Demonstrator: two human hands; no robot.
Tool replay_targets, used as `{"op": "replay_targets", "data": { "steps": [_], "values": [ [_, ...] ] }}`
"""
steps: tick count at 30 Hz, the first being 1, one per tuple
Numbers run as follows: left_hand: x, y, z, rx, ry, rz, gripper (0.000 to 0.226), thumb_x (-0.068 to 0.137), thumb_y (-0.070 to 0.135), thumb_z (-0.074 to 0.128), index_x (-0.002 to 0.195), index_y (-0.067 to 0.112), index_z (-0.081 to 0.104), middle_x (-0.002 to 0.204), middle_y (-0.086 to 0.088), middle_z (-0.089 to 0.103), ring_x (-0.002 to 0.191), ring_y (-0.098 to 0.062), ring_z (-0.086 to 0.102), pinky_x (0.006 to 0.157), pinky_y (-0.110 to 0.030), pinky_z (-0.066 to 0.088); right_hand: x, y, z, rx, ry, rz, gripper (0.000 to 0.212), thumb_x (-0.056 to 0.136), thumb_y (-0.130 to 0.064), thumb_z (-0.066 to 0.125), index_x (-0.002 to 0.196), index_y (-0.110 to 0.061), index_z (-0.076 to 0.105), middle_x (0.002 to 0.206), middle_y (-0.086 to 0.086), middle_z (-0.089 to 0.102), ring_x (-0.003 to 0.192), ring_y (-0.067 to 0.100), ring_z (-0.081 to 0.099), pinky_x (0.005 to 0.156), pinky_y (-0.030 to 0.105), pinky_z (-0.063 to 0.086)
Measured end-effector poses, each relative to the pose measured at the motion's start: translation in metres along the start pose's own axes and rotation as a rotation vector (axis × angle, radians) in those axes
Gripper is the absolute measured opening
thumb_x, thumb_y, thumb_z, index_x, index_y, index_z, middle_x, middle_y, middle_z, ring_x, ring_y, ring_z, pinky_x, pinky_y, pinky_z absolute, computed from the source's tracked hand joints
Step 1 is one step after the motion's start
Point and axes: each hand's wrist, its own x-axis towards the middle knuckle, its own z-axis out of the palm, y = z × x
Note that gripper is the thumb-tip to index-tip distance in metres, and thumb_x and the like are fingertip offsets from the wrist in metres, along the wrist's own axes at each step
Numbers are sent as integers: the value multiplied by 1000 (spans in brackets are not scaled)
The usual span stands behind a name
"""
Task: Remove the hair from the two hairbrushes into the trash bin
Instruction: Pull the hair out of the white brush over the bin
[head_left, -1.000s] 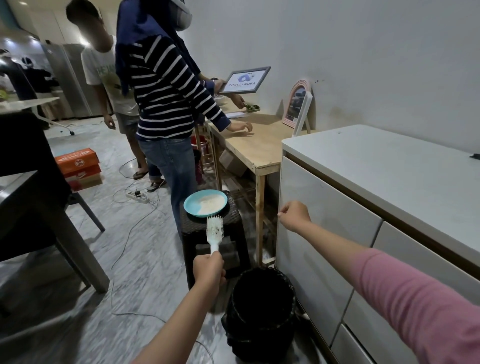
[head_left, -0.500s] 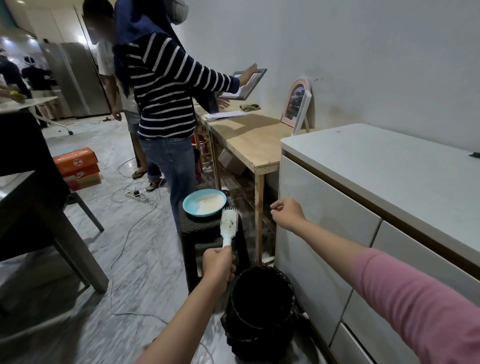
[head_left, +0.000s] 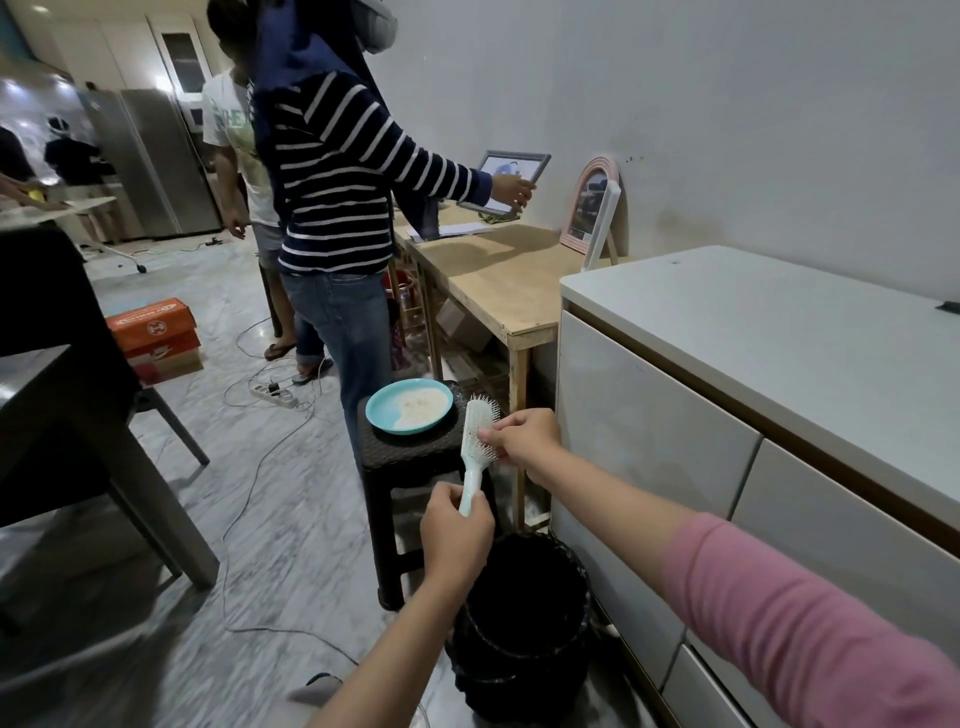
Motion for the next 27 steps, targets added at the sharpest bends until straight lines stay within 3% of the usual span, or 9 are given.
{"op": "replay_targets", "data": {
  "steps": [4,8,11,17,22,27],
  "values": [
    [-2,1,-1,2,-1,4,10,90,18,55,85,10,53,67,-1,56,52,-13,51,44,-24,40,0,1,0,-47,25,-46,16,77,-7,78,66,-8,67,84,13,71,78,26,71,54,27,56],
    [-1,-1,2,-54,-17,-58,10,91,18,56,90,8,56,70,-4,58,52,-14,52,43,-23,40,0,4,-1,-125,59,-83,8,80,-8,75,74,-5,71,78,12,70,63,19,66,47,23,51],
    [0,-1,2,-123,-43,-127,14,92,17,55,96,4,57,69,-6,57,49,-15,49,40,-21,37,2,7,-3,-193,64,-105,8,82,-10,73,75,-7,71,79,10,70,66,19,67,45,21,49],
    [2,-8,1,-151,-76,-190,11,93,17,54,91,6,56,67,-6,58,45,-15,46,35,-18,32,6,13,-7,-328,-14,-112,19,88,-9,65,70,-17,66,66,2,68,59,13,70,68,32,62],
    [7,-15,-5,-125,-64,-208,14,93,20,56,83,10,52,68,-6,58,43,-14,46,32,-18,31,5,10,-13,-383,-92,-80,25,90,-1,55,74,-15,68,83,8,71,66,14,70,56,23,54],
    [10,-19,-6,-118,-48,-221,9,91,15,54,86,8,54,69,-7,59,43,-14,46,34,-19,31,5,10,-18,-371,-124,-103,19,92,-3,55,83,-12,70,95,13,69,71,16,67,56,23,54]
  ]
}}
